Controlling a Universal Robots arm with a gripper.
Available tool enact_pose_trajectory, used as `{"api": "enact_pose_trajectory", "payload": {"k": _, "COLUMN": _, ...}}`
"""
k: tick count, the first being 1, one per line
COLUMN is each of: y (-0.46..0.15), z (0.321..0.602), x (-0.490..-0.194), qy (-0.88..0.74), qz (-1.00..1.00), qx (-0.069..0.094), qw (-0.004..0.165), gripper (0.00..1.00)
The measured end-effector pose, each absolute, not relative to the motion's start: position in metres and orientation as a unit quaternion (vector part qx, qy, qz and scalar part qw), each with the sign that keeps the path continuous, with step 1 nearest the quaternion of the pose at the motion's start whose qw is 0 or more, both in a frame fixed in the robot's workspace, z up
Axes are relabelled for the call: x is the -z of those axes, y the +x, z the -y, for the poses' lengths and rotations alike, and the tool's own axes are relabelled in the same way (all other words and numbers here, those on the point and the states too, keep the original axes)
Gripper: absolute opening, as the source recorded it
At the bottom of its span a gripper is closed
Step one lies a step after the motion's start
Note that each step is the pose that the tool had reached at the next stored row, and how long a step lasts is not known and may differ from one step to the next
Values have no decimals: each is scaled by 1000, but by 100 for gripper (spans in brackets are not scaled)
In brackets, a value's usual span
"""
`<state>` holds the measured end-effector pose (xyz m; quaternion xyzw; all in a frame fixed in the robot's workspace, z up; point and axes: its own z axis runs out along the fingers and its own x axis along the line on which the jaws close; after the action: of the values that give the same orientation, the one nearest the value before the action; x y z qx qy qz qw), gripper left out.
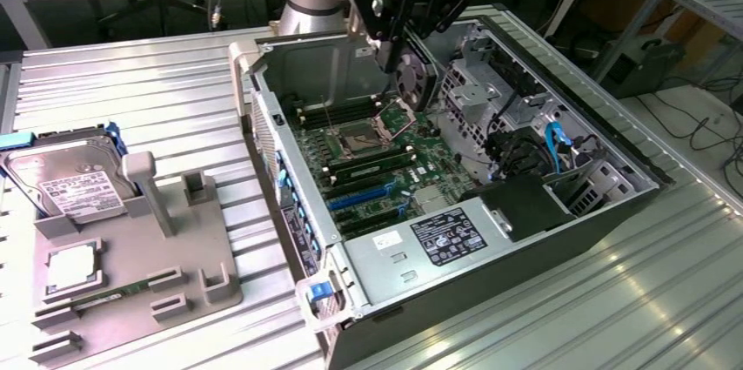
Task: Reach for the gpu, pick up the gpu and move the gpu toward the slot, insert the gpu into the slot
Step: 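Pick up the gpu and move the gpu toward the slot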
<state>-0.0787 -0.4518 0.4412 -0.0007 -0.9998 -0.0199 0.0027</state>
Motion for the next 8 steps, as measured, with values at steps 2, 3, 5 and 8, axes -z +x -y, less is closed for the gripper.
{"api": "enact_pose_trajectory", "payload": {"k": 2, "y": -76, "z": 452, "x": -441, "qy": -1, "qz": 1000, "qx": 20, "qw": 3, "gripper": 28}}
{"api": "enact_pose_trajectory", "payload": {"k": 3, "y": -75, "z": 452, "x": -441, "qy": -1, "qz": 1000, "qx": 20, "qw": 3, "gripper": 28}}
{"api": "enact_pose_trajectory", "payload": {"k": 5, "y": -72, "z": 452, "x": -440, "qy": -1, "qz": 1000, "qx": 20, "qw": 3, "gripper": 28}}
{"api": "enact_pose_trajectory", "payload": {"k": 8, "y": -64, "z": 452, "x": -439, "qy": -1, "qz": 1000, "qx": 20, "qw": 3, "gripper": 28}}
